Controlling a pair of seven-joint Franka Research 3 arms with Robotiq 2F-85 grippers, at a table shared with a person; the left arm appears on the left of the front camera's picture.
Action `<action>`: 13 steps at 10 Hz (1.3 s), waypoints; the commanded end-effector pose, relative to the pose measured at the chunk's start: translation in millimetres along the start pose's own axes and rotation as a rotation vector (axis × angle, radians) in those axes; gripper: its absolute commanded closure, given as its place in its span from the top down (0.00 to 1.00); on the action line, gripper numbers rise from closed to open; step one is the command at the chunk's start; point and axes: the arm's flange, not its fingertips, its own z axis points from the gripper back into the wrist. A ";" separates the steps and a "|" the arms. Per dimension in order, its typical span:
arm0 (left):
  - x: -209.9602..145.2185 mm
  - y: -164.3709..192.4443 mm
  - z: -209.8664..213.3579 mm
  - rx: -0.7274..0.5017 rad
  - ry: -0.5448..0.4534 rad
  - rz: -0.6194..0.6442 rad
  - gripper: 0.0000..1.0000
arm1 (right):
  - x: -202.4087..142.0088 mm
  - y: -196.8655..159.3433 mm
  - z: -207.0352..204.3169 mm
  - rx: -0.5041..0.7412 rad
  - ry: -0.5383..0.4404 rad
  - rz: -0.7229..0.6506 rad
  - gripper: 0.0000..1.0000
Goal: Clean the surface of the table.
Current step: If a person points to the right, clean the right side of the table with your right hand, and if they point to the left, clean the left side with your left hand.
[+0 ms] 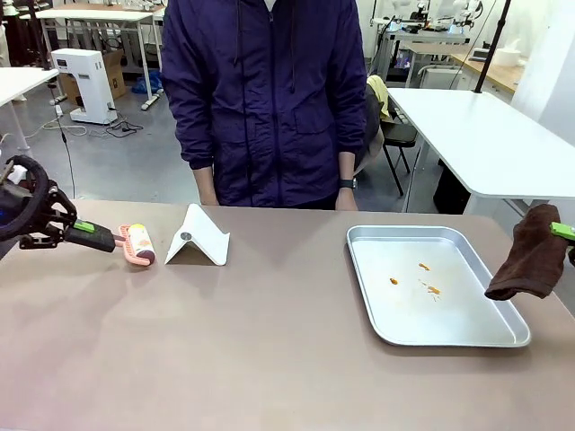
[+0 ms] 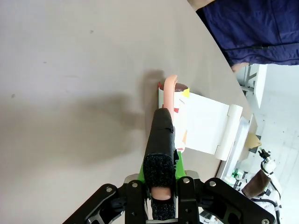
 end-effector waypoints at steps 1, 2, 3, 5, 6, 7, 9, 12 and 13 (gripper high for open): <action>-4.7 19.8 -32.3 0.085 0.063 0.010 0.22 | 1.6 7.6 -1.3 0.004 -0.012 -0.019 0.00; -3.6 17.0 -32.6 0.056 0.064 -0.002 0.22 | 1.6 7.6 -1.3 0.004 -0.012 -0.019 0.00; -4.3 13.7 -28.8 0.007 0.061 -0.025 0.22 | 1.6 7.6 -1.3 0.004 -0.012 -0.019 0.00; -9.1 5.4 -5.0 -0.096 0.040 -0.072 0.22 | 1.6 7.6 -1.3 0.004 -0.012 -0.019 0.00; -13.7 1.6 13.6 -0.147 0.025 -0.093 0.22 | 1.6 7.6 -1.3 0.004 -0.012 -0.019 0.00; -19.9 -1.5 38.6 -0.210 0.000 -0.119 0.22 | 1.6 7.6 -1.3 0.004 -0.012 -0.019 0.00; -33.3 0.8 83.8 -0.307 -0.043 -0.167 0.22 | 1.6 7.6 -1.3 0.004 -0.012 -0.019 0.00; -60.3 31.1 149.6 -0.434 0.019 -0.202 0.22 | 1.6 7.6 -1.3 0.004 -0.012 -0.019 0.00; -68.5 48.3 170.4 -0.468 0.045 -0.203 0.22 | 1.6 7.6 -1.3 0.004 -0.012 -0.019 0.00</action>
